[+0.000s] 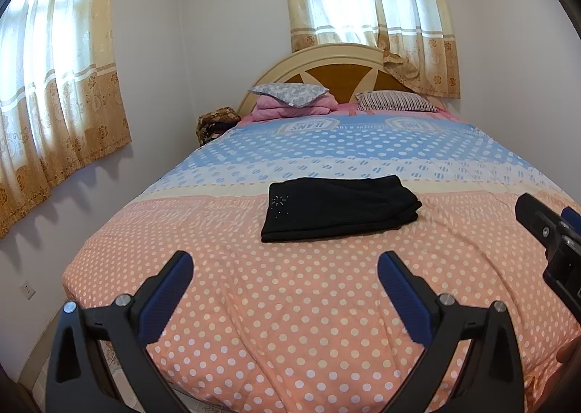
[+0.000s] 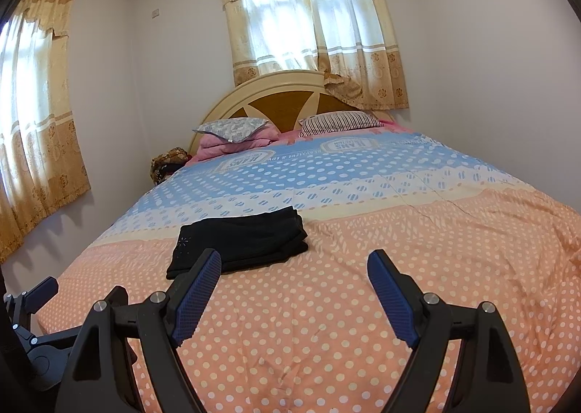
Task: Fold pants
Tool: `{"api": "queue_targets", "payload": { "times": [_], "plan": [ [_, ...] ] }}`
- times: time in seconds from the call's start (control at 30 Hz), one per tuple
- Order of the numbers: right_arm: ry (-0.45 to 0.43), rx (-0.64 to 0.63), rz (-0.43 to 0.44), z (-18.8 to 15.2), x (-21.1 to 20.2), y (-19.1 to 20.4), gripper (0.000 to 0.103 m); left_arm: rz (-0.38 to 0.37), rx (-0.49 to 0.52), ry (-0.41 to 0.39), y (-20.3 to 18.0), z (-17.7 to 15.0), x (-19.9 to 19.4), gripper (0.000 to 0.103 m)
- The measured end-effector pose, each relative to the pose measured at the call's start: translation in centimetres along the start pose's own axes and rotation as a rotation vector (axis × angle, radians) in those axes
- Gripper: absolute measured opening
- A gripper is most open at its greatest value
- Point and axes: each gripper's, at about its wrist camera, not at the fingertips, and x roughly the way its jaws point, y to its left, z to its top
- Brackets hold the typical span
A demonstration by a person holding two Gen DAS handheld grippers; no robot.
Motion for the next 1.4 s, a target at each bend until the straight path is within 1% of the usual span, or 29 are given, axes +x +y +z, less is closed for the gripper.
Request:
{"api": "queue_targets", "payload": {
  "times": [0.87, 1.07, 1.4],
  "plan": [
    [0.008, 0.005, 0.002, -0.20, 0.02, -0.03, 0.084, 0.000, 0.001, 0.000, -0.06, -0.14, -0.16, 0.103],
    [-0.006, 0.012, -0.001, -0.17, -0.16, 0.05, 0.084, 0.002, -0.011, -0.002, 0.13, -0.26, -0.24, 0.103],
    [-0.002, 0.011, 0.000, -0.22, -0.28, 0.11, 0.084, -0.002, -0.015, 0.002, 0.30, -0.07, -0.23, 0.103]
  ]
}}
